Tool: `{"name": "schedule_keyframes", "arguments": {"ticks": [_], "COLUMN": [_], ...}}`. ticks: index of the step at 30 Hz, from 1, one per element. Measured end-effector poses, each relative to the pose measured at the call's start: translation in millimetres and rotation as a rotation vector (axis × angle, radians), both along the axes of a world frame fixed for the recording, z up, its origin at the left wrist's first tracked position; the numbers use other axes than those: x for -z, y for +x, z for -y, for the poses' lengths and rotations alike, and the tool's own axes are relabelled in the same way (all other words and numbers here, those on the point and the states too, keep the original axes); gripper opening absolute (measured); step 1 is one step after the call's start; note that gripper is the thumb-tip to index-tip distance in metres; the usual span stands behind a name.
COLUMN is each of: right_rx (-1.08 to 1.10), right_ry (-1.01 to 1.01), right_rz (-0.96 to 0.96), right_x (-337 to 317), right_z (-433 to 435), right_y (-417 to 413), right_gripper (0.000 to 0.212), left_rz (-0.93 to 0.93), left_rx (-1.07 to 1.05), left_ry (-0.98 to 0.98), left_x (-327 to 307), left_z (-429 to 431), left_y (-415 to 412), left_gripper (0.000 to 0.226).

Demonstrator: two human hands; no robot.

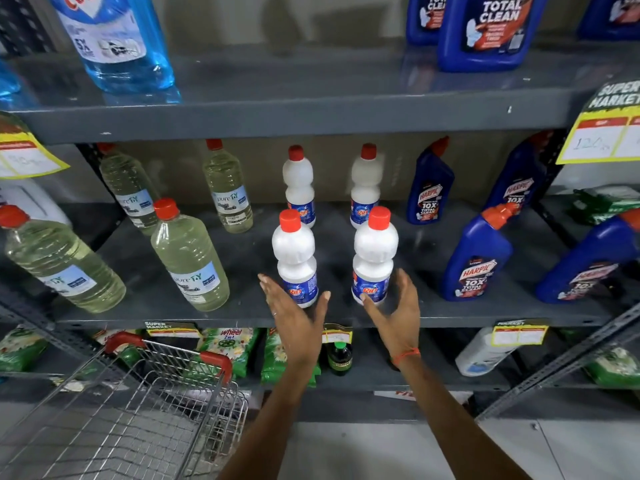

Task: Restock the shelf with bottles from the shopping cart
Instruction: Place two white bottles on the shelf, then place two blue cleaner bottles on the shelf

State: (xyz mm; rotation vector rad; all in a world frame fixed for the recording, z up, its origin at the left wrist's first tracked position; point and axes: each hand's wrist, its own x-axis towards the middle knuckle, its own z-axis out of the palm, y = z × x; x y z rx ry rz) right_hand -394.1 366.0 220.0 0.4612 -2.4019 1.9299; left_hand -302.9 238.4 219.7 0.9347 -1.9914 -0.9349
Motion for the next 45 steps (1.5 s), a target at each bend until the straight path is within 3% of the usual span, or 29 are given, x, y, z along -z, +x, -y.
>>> {"name": "schedule_keyframes", "arguments": {"ticks": [3,5,9,14,19,26,35,45], "right_rx": [0.029,0.084,0.186,0.248,0.314,0.330,0.452,0.476], "right_ry": [0.033,0.059,0.068,0.081,0.034,0.102,0.062,0.030], "right_rz": [-0.239,-0.333,-0.354,-0.292,-0.193,0.046,0.098,0.105], "right_x": [-6.4,-11.5,-11.6,-8.6,-4.9,4.7,-0.8,0.8], "right_z": [-29.3,-46.9,-96.8,-173.4,-220.5,-241.7,-229.3,-227.1], "right_y": [-1.1,-6.2,-30.1,-73.5,-118.3,-164.9,-180.1,-180.4], "right_gripper": [0.065,0.054,0.042,0.065,0.098,0.118,0.113,0.110], "left_rz": [0.033,0.008,-0.043,-0.011,0.022,-0.083,-0.100,-0.073], "left_rx": [0.009,0.084,0.225,0.306,0.181,-0.004,-0.144,-0.139], "left_ry": [-0.357,-0.423,-0.395,-0.217,-0.036,0.242,0.221,0.172], "left_x": [-9.7,-13.9,-18.9,-8.3,8.9,-8.0,-1.8,-1.7], "left_z": [-30.4,-57.4,-126.8,-198.7,-229.9,-253.3,-247.4,-245.3], "left_y": [-3.9,-12.8,-44.5,-101.1,-154.5,-192.7,-199.6,-192.8], "left_gripper": [0.090,0.082,0.077,0.096,0.122,0.129,0.111,0.109]}}
